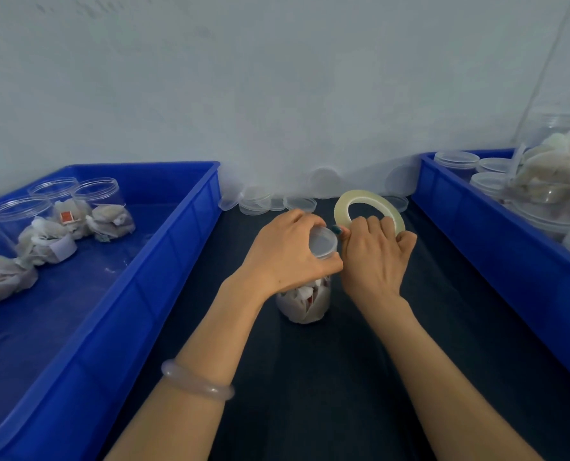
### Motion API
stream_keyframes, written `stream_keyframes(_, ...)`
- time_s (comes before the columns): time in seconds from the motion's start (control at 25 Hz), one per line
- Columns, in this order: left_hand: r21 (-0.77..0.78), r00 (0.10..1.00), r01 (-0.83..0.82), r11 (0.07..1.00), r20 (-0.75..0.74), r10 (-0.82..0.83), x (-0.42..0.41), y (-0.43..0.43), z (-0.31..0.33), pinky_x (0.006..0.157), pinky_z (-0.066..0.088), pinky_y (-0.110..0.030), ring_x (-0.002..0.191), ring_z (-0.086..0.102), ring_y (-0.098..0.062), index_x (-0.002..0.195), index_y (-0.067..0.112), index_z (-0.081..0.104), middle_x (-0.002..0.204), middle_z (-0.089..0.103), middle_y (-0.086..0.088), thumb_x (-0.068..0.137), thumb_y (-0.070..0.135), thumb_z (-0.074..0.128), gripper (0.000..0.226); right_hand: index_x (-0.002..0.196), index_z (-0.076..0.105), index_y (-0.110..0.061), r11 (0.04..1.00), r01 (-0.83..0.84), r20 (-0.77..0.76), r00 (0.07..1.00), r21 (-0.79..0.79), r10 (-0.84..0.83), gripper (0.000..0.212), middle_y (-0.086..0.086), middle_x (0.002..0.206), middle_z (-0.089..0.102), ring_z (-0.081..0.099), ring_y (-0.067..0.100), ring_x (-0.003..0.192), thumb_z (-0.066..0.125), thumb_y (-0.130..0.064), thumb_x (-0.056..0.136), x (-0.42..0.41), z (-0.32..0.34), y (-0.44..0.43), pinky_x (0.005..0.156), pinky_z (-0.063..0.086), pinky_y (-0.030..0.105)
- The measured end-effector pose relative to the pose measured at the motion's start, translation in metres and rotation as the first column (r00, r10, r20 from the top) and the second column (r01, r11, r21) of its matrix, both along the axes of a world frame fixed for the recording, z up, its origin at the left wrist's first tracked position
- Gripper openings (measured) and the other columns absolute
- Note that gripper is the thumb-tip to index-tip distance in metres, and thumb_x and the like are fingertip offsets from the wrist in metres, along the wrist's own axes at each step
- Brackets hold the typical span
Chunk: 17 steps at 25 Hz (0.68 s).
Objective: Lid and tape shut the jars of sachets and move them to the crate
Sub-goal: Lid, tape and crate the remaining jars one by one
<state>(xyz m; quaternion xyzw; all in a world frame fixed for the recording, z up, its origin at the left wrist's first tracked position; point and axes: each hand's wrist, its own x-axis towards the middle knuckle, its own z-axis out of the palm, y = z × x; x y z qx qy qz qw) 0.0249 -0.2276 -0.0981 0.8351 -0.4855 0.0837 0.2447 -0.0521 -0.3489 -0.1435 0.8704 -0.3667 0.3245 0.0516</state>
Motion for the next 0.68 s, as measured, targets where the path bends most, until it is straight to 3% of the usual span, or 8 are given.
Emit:
stream_keyframes(0.24,0.035,1.000,-0.019,0.999,-0.016,0.020,0.002,-0.004,0.002,0.087,0.033,-0.023,0.116,0.050,-0.012,0.129,0.024,0.055,0.126,0.053,0.009,0.078,0.055,0.065,0.060,0.090,0.055,-0.019,1.000,0.018,-0.038,0.999,0.014,-0.018,0.052,-0.002,0.083,0.045,0.037,0.019,0.084,0.008,-0.040,0.093,0.009,0.004,-0.004,0.070,0.007,0.035)
stream_keyframes(0.36,0.037,1.000,-0.020,0.999,-0.021,0.021,-0.001,-0.003,0.007,0.087,0.034,-0.023,0.116,0.050,-0.012,0.128,0.024,0.056,0.126,0.053,0.008,0.078,0.054,0.067,0.059,0.093,0.059,-0.017,1.000,0.022,-0.048,0.999,0.020,-0.021,0.055,0.001,0.090,0.059,0.050,0.022,0.092,0.011,-0.043,0.098,0.016,0.001,-0.006,0.076,0.016,0.037)
stream_keyframes(0.48,0.020,0.997,0.072,0.997,-0.035,-0.071,-0.011,0.007,0.002,0.088,0.041,-0.026,0.109,0.050,-0.008,0.120,0.030,0.057,0.119,0.053,0.015,0.070,0.060,0.062,0.059,0.104,0.064,-0.013,0.974,0.111,-0.133,0.987,0.197,-0.085,0.046,0.007,0.103,0.066,0.054,0.027,0.103,0.030,-0.044,0.104,0.011,0.005,-0.031,0.089,0.028,0.043)
stream_keyframes(0.52,0.017,0.996,0.078,0.997,-0.043,-0.077,-0.013,0.012,0.001,0.086,0.042,-0.026,0.106,0.049,-0.006,0.118,0.033,0.056,0.117,0.051,0.018,0.068,0.061,0.060,0.057,0.101,0.064,-0.014,0.964,0.095,-0.107,0.992,0.250,-0.070,0.041,0.006,0.100,0.066,0.055,0.028,0.101,0.032,-0.040,0.105,0.008,0.007,-0.037,0.088,0.030,0.043)
stream_keyframes(0.6,0.027,0.998,0.052,0.998,-0.023,-0.052,-0.011,0.014,0.001,0.082,0.040,-0.027,0.104,0.047,-0.003,0.117,0.036,0.053,0.116,0.049,0.021,0.072,0.062,0.060,0.053,0.090,0.057,-0.018,0.981,-0.060,-0.032,0.997,0.183,0.067,0.034,-0.002,0.089,0.056,0.053,0.026,0.095,0.030,-0.032,0.104,0.007,0.007,-0.035,0.082,0.029,0.042)
stream_keyframes(0.68,0.054,0.999,0.038,0.998,0.002,-0.038,-0.010,0.010,0.002,0.081,0.040,-0.027,0.105,0.047,-0.003,0.118,0.037,0.052,0.116,0.050,0.020,0.074,0.063,0.059,0.051,0.085,0.048,-0.021,0.969,-0.199,-0.072,0.975,0.145,0.211,0.029,-0.004,0.089,0.046,0.045,0.021,0.092,0.029,-0.033,0.103,0.005,0.003,-0.023,0.078,0.024,0.040)
